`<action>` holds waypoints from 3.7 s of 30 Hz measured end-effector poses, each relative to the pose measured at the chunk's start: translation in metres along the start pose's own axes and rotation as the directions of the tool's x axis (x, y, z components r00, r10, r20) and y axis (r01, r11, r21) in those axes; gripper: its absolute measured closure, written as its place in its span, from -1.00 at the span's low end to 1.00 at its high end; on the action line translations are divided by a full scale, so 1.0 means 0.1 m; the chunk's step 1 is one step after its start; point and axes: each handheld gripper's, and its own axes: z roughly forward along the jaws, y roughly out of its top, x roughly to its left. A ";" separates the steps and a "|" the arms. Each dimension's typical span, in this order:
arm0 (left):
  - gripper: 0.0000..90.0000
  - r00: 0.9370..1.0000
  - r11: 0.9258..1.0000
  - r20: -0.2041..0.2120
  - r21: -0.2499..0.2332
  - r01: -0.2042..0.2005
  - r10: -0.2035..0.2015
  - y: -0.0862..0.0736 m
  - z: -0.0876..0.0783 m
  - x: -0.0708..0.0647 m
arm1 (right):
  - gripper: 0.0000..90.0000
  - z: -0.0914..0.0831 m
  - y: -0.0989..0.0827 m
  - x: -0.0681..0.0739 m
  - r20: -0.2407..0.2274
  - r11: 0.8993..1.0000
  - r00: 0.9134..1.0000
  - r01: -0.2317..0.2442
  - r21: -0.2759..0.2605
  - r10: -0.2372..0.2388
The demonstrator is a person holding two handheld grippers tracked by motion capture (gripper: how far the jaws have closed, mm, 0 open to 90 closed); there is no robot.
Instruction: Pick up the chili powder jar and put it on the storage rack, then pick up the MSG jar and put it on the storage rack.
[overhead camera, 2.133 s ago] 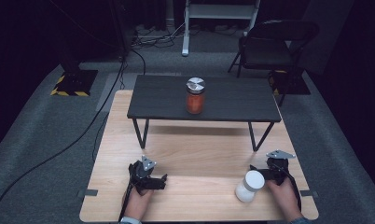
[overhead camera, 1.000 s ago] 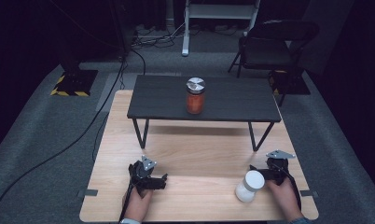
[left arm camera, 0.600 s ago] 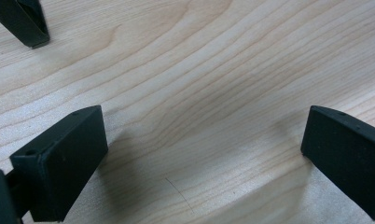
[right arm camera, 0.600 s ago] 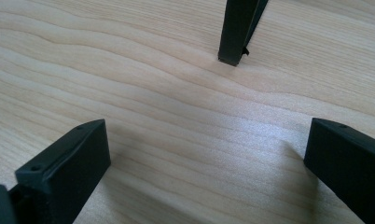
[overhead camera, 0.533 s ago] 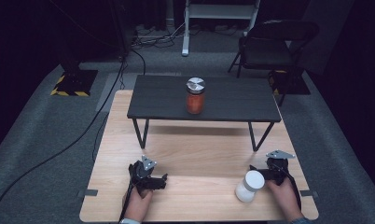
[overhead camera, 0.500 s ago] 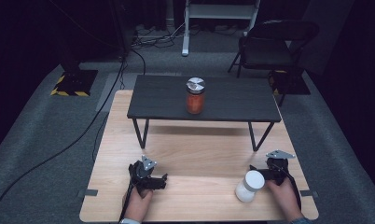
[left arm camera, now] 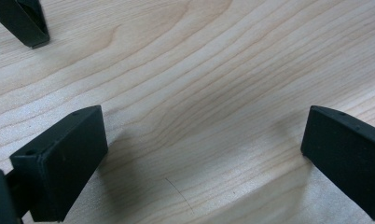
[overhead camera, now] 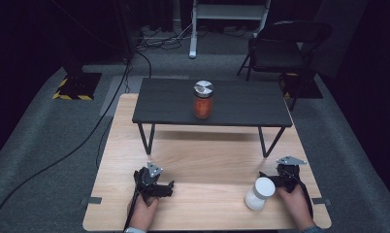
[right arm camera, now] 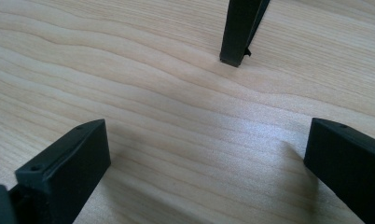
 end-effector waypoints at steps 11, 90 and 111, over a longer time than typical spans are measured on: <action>-1.00 1.000 1.000 0.000 0.000 0.000 0.000 0.00 0.00 0.00 | -1.00 0.00 0.00 0.00 0.000 1.000 1.000 0.000 0.000 0.000; -1.00 1.000 1.000 0.000 0.000 0.000 0.000 0.00 0.00 0.00 | -1.00 0.01 0.01 0.04 0.028 1.000 0.999 -0.026 0.001 0.026; -1.00 1.000 1.000 0.000 0.000 0.000 0.000 0.00 0.00 0.00 | -0.92 -0.25 -0.05 -0.14 -0.059 0.994 0.998 -0.017 -0.110 0.011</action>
